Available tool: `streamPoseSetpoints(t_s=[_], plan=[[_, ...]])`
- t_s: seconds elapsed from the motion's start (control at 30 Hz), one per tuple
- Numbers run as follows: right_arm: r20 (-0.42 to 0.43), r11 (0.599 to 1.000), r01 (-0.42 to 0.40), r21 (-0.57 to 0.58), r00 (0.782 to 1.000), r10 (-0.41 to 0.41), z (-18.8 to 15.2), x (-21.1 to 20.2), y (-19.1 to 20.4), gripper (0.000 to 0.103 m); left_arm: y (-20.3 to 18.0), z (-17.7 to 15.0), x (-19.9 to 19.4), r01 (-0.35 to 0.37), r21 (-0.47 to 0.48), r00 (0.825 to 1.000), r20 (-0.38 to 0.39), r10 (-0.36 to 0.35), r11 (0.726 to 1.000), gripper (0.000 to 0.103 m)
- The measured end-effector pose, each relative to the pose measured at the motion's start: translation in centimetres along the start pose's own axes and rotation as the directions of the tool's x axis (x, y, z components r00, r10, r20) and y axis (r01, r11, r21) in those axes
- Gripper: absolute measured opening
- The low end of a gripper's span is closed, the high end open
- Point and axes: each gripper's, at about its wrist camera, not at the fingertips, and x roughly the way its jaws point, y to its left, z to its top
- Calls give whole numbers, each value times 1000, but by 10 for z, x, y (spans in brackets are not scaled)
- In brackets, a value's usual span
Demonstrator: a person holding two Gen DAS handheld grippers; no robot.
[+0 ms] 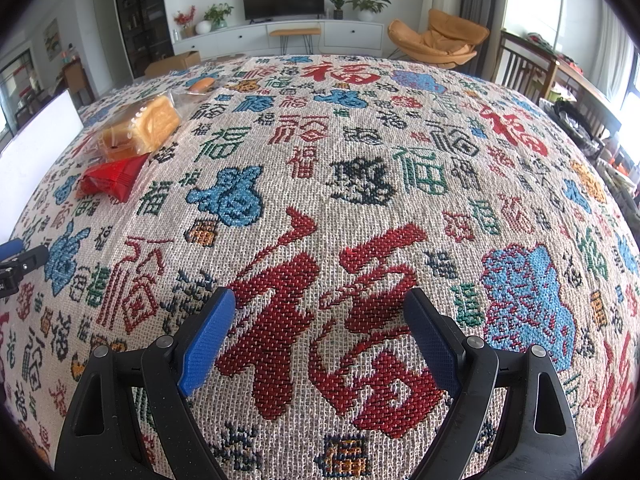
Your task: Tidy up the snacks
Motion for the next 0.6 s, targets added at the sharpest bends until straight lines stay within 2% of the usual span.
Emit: streamPoseSetpoints(t_s=[0.47, 0.53, 0.6], plan=[[-2, 1000, -1, -2, 1000, 1, -1, 0, 1, 90, 0, 0, 0, 0, 0, 1000, 0, 0, 1000, 103], [-9, 1000, -25, -2, 1000, 25, 1, 1, 0, 93, 0, 0, 0, 0, 0, 1000, 0, 0, 1000, 103], [-39, 992, -115, -54, 993, 113, 14, 5, 6, 91, 0, 0, 0, 0, 0, 1000, 0, 0, 1000, 103]])
